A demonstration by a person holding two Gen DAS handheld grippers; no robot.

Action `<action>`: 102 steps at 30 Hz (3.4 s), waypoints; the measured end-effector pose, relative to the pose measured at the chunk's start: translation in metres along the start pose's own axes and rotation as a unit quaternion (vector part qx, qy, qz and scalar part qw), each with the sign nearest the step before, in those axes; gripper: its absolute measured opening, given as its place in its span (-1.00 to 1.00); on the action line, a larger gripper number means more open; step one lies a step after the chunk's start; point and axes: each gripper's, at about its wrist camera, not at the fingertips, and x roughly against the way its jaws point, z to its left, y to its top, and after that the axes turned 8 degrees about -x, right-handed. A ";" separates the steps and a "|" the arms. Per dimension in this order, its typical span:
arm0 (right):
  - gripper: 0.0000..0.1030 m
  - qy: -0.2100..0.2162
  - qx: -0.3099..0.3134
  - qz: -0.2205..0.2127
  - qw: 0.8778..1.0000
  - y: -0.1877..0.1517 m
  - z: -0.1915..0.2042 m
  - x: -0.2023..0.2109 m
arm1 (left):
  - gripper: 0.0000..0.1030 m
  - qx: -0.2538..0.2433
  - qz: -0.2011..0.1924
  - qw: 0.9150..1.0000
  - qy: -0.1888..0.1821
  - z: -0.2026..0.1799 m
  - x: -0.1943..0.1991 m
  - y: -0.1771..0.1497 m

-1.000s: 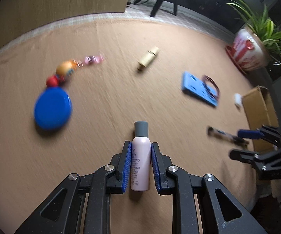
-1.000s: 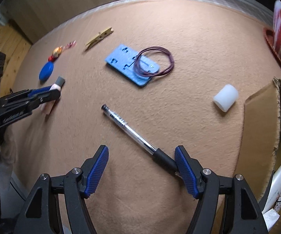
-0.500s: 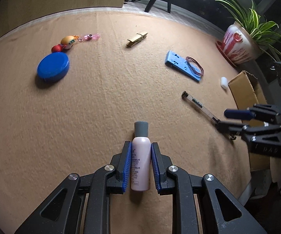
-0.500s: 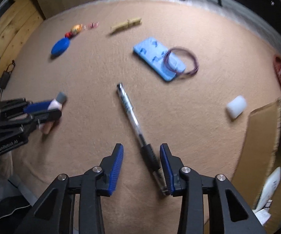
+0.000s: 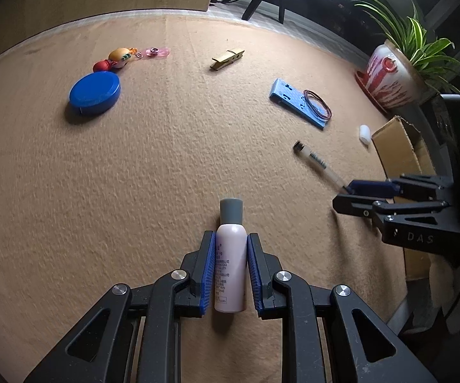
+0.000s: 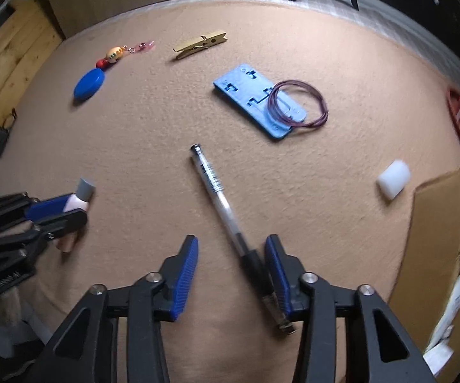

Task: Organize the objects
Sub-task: 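Lift the lotion bottle with the left tool while the right tool approaches the pen, then carry the lotion bottle and pen in both tools over the box, then open both tools to drop the lotion bottle and pen into the box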

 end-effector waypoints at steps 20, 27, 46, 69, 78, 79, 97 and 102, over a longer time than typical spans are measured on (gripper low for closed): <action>-0.79 0.038 -0.080 -0.014 0.996 -0.037 0.005 0.006 | -0.59 -0.011 -0.004 1.000 0.001 -0.021 -0.004 -0.001; -0.81 0.022 -0.074 -0.037 0.996 -0.042 0.008 0.011 | -0.59 -0.005 -0.009 1.000 -0.005 -0.025 0.001 -0.002; -0.82 0.034 -0.166 -0.140 0.976 -0.096 -0.077 0.124 | -0.59 -0.086 -0.049 0.994 -0.054 -0.118 0.023 0.049; -0.82 -0.018 -0.271 -0.162 0.949 -0.145 -0.191 0.143 | -0.59 -0.178 -0.037 0.976 -0.122 -0.274 -0.032 0.115; -0.82 -0.016 -0.274 -0.159 0.948 -0.144 -0.198 0.139 | -0.59 -0.187 -0.032 0.975 -0.118 -0.287 -0.048 0.119; -0.81 -0.016 -0.275 -0.160 0.948 -0.144 -0.197 0.139 | -0.58 -0.186 -0.032 0.975 -0.119 -0.286 -0.048 0.120; 0.16 -0.026 -0.256 -0.180 0.950 -0.134 -0.184 0.146 | 0.05 -0.171 -0.048 0.980 -0.092 -0.262 -0.033 0.123; 0.16 -0.023 -0.244 -0.180 0.953 -0.127 -0.173 0.145 | 0.05 -0.155 -0.055 0.983 -0.079 -0.241 -0.023 0.122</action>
